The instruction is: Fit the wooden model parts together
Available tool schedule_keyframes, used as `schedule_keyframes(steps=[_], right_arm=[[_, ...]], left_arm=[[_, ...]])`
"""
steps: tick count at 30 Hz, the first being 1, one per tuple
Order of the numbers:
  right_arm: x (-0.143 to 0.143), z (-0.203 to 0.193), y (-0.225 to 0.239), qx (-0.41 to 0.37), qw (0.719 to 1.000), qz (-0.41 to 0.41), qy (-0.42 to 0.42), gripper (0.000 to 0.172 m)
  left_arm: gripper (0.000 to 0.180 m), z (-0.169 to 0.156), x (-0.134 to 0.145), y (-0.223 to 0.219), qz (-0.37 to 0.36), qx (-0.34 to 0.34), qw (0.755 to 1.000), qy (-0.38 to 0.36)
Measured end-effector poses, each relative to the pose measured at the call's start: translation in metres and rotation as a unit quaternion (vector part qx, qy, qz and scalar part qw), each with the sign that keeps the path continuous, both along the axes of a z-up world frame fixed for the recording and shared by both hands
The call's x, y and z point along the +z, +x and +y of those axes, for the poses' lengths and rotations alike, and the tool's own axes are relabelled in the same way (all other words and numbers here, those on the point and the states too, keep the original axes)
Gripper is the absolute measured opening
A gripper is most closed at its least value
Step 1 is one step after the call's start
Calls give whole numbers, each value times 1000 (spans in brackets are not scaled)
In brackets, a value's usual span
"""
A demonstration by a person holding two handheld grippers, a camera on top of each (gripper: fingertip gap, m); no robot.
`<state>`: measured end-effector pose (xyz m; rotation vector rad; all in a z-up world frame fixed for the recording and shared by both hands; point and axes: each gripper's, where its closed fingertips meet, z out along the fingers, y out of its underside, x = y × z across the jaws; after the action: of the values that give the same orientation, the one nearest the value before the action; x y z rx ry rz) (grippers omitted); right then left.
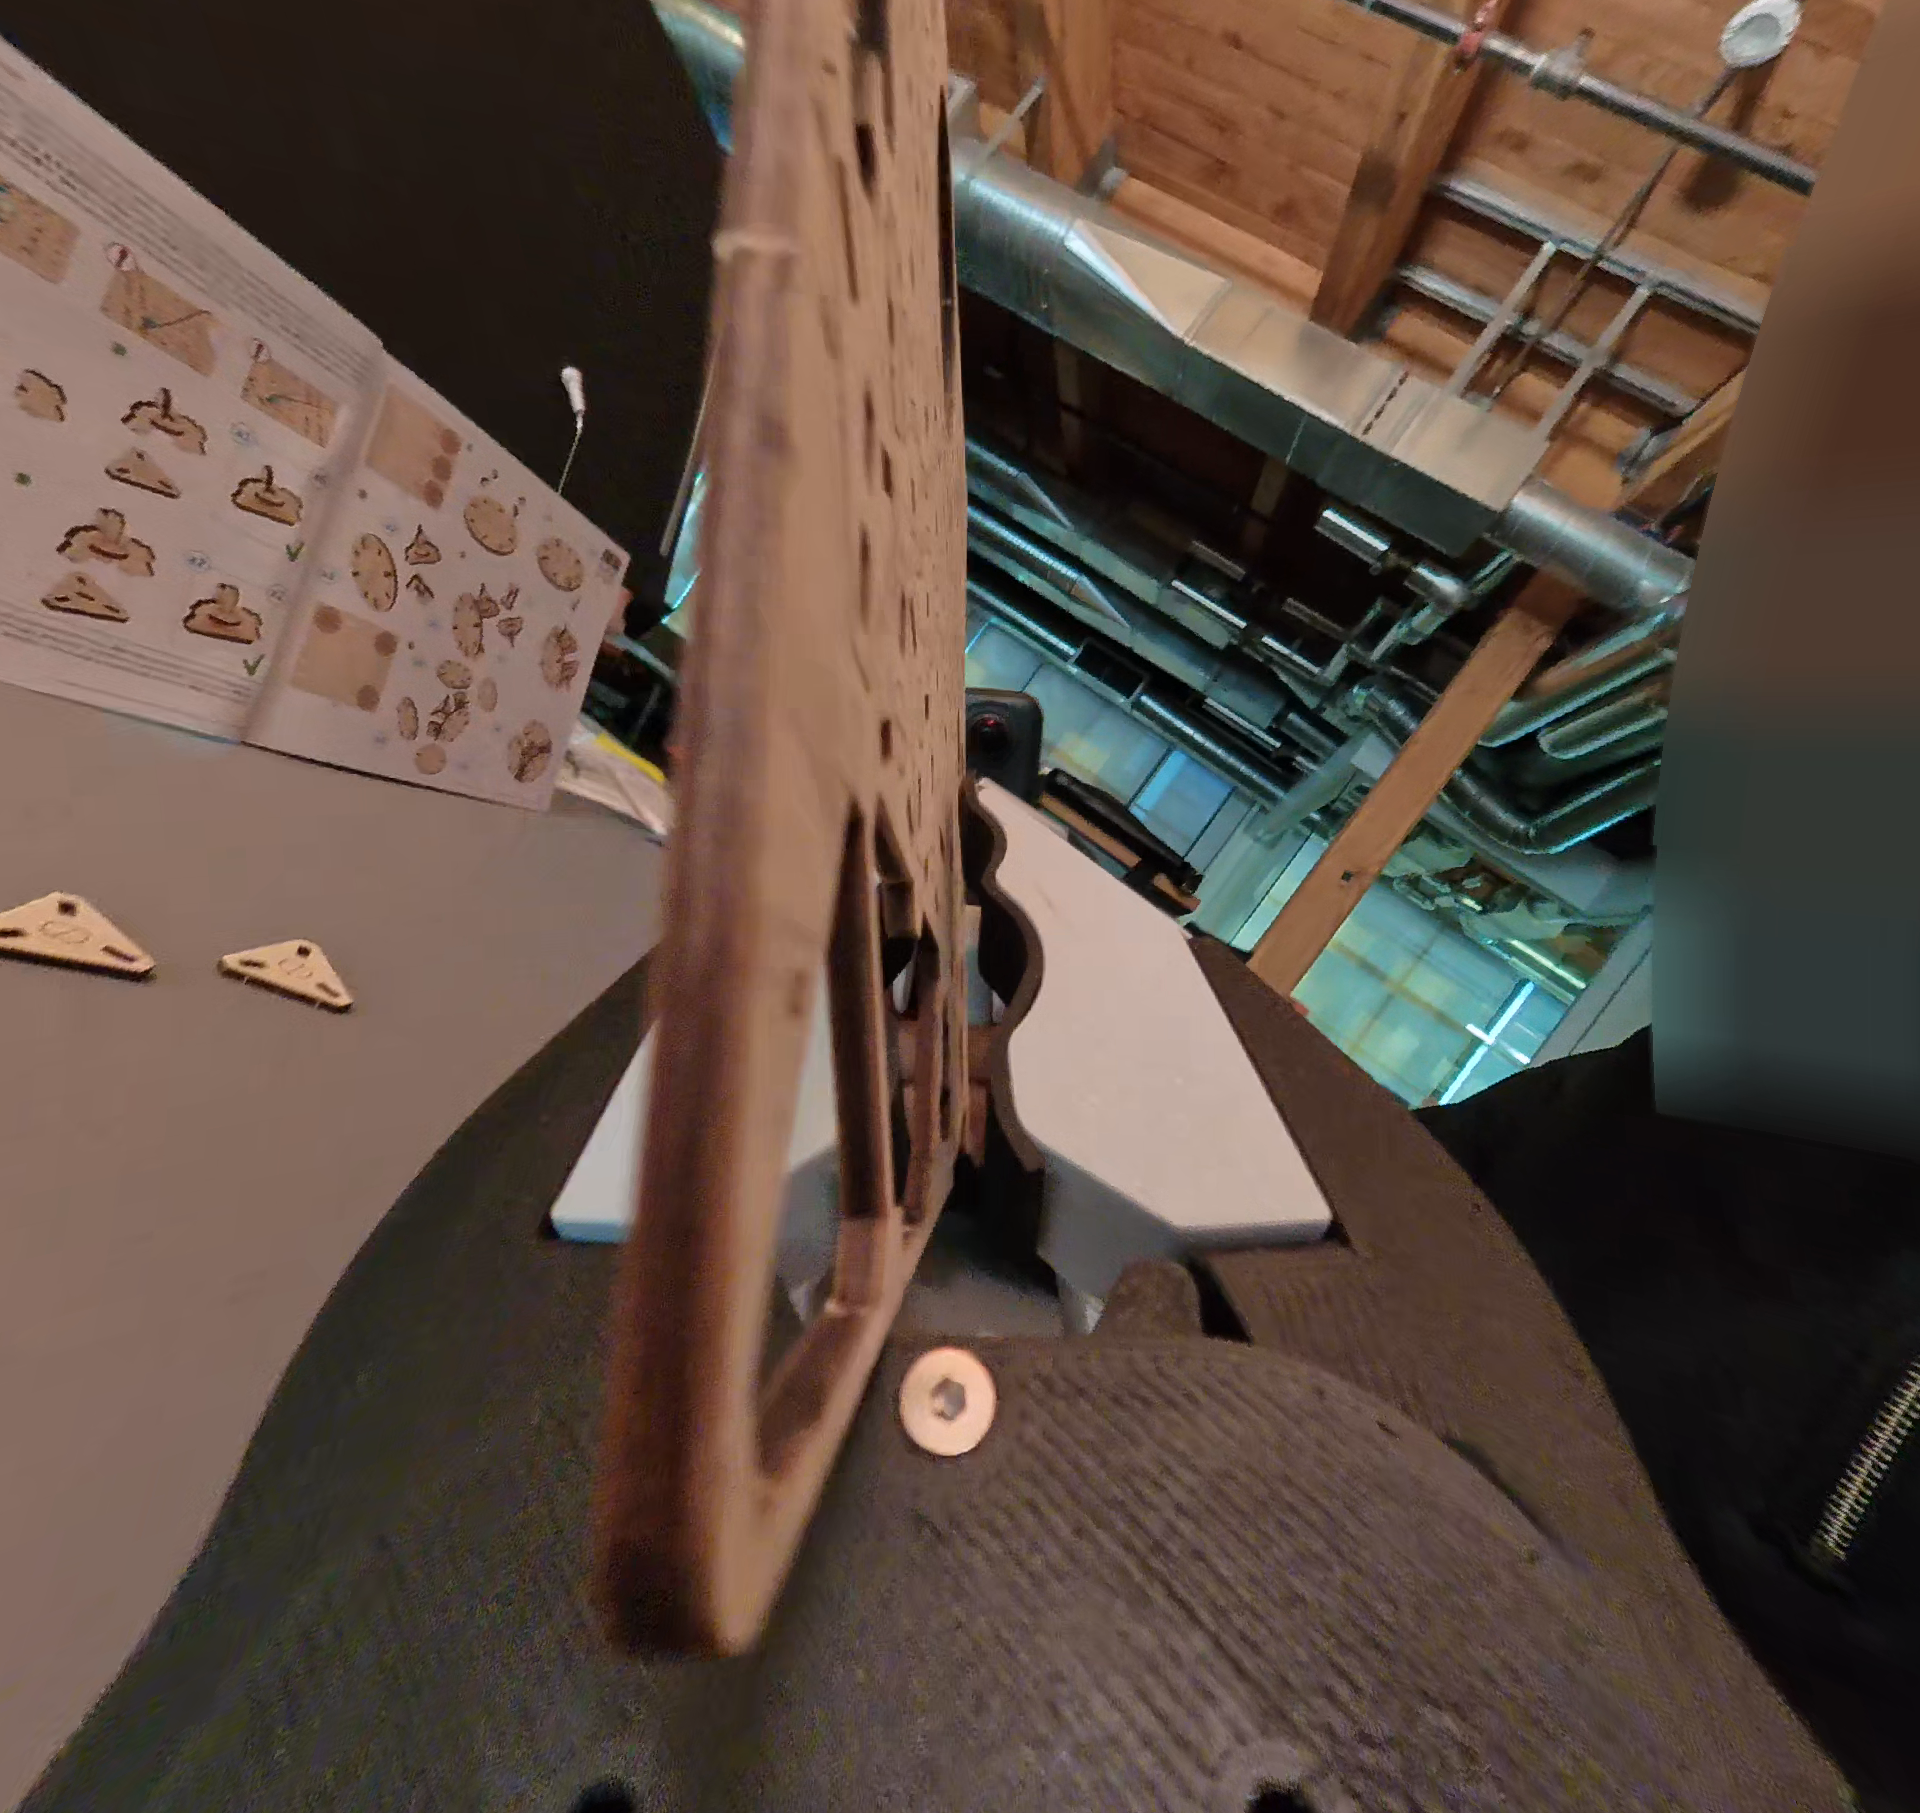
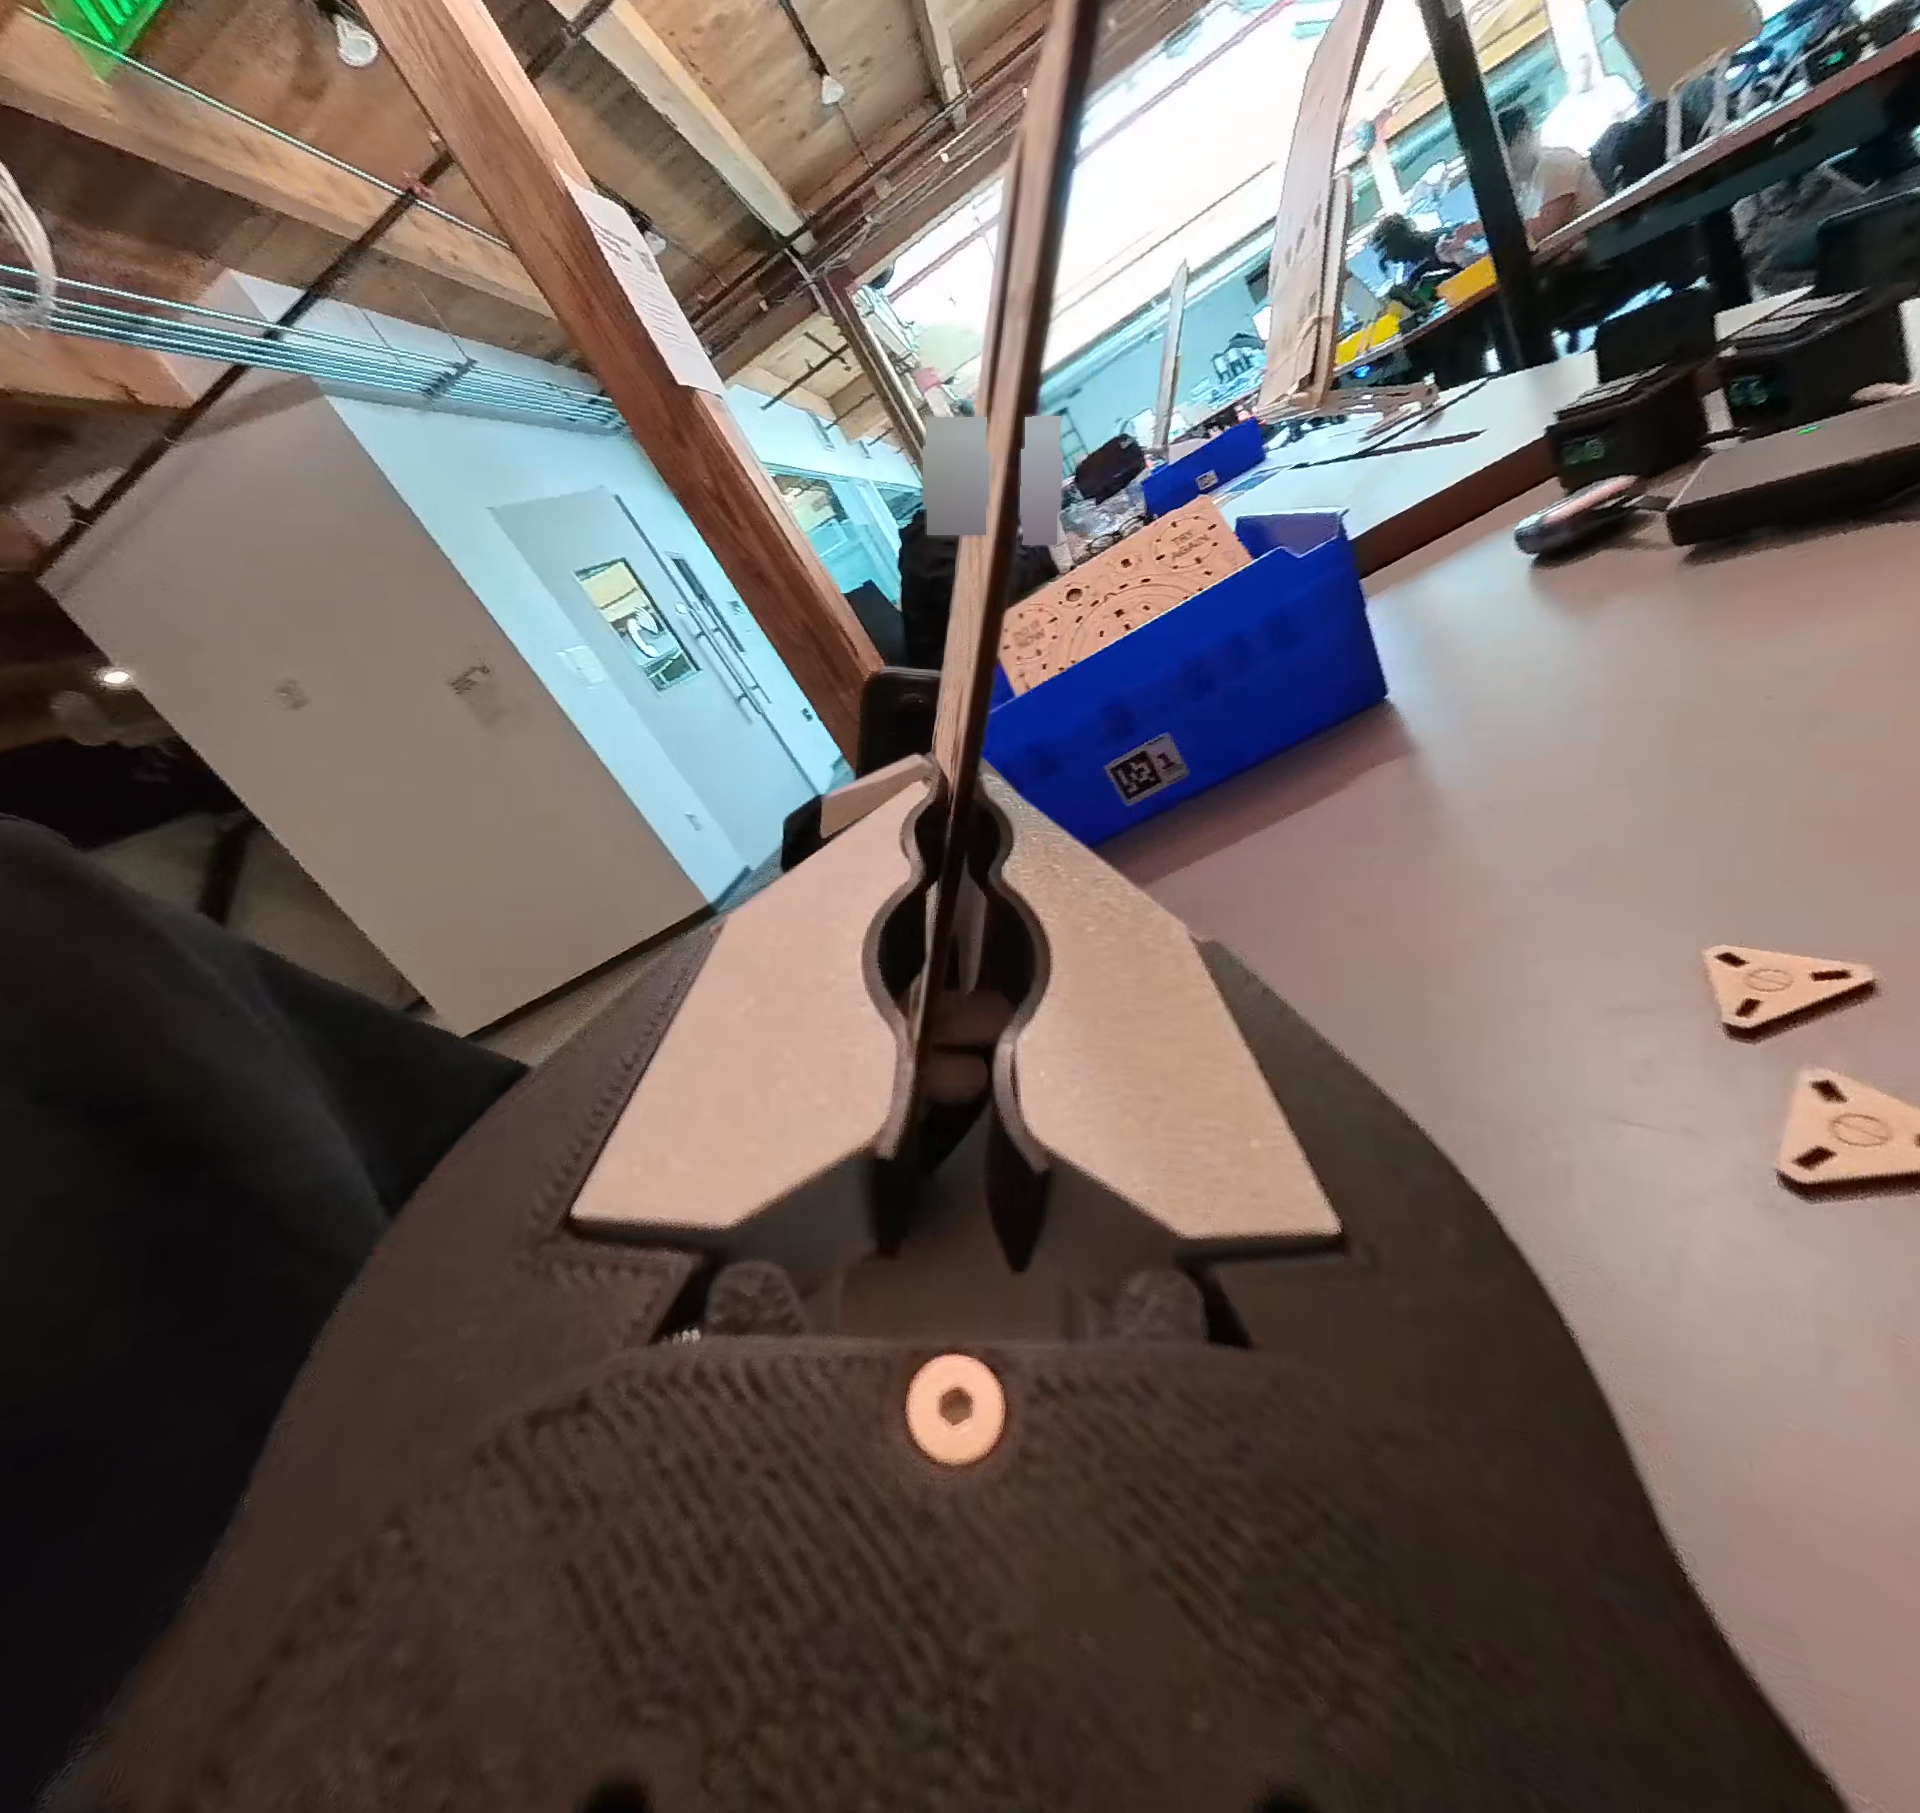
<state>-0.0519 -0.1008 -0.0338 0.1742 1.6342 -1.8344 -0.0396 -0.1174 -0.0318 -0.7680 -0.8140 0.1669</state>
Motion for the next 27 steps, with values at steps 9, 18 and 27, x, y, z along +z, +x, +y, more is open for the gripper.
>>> schedule_keyframes(steps=[9,18,27], right_arm=[[-6,-3,2,2,1000,4,7,2],[-2,2,-21,-51,999,6,11,39],[4,3,-4,25,999,-40,-14,0]], left_arm=[[0,-5,0,4,20,18,1000,2],[0,-8,-12,-2,-5,9,1000,28],[0,6,-3,3,20,3,1000,-15]])
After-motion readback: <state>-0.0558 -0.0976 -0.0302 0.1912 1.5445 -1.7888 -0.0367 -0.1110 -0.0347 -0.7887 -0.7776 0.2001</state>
